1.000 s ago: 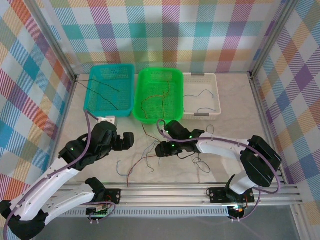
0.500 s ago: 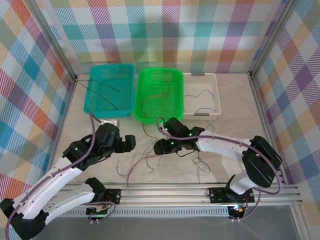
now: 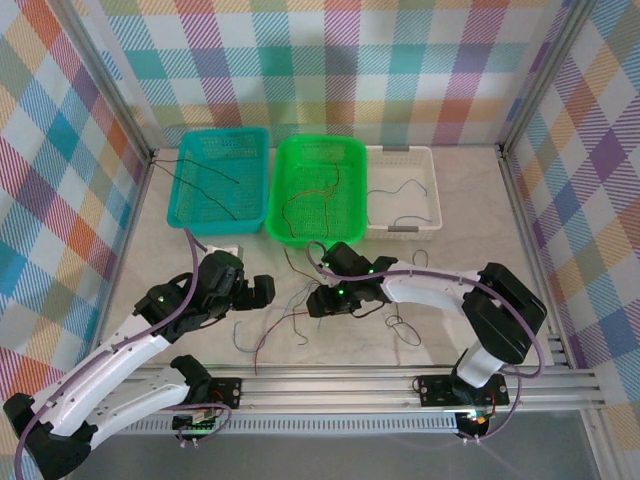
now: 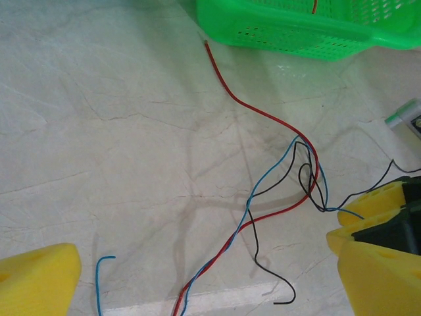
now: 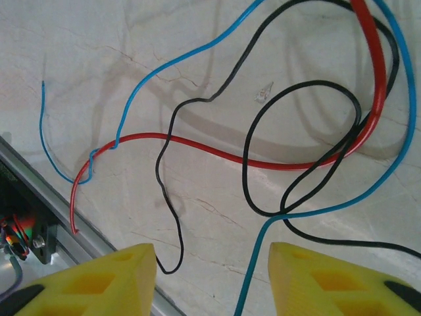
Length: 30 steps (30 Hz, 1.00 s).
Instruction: Untangle the cables
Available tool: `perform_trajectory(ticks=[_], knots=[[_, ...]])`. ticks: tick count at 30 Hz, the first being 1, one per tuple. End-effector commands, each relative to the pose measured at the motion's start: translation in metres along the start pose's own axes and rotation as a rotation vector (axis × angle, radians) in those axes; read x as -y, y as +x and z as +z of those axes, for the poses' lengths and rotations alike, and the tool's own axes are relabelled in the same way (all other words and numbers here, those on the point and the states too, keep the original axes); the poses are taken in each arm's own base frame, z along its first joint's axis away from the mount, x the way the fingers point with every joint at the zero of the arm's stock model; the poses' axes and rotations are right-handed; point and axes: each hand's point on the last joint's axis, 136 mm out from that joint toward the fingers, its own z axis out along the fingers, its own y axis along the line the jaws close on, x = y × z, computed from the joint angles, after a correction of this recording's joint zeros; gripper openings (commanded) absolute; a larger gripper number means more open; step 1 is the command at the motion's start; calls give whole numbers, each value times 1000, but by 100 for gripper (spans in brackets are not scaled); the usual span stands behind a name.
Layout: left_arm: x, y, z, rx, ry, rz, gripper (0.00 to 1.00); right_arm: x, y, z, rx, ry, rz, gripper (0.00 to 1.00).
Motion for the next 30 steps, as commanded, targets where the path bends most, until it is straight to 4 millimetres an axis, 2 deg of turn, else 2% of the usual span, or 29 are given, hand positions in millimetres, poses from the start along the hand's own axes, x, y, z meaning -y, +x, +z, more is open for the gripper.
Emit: perform_trajectory(ticks=[1, 5, 7, 9, 14, 17, 24, 30], knots=[[0, 0, 3, 5, 8, -19, 100, -5, 0, 2, -15, -9, 1, 37], [1, 1, 5, 3, 14, -22, 100, -8, -13, -12, 33, 34, -25, 16], [3, 4, 9, -9, 22, -25, 100, -12, -22, -29, 75, 57, -54, 5], [4, 7, 14, -19, 30, -31, 100, -21, -32, -47, 122, 66, -86, 0], [14, 12, 24, -40, 78, -47, 99, -48, -54, -101, 241, 67, -173, 0], [22, 15, 30, -51, 121, -54, 98, -71, -64, -136, 301, 37, -227, 0], [34, 19, 45, -85, 159, -70, 98, -120, -77, -211, 418, -47, -325, 0], [53, 14, 49, -82, 241, -90, 98, -160, -83, -271, 498, -119, -418, 0]])
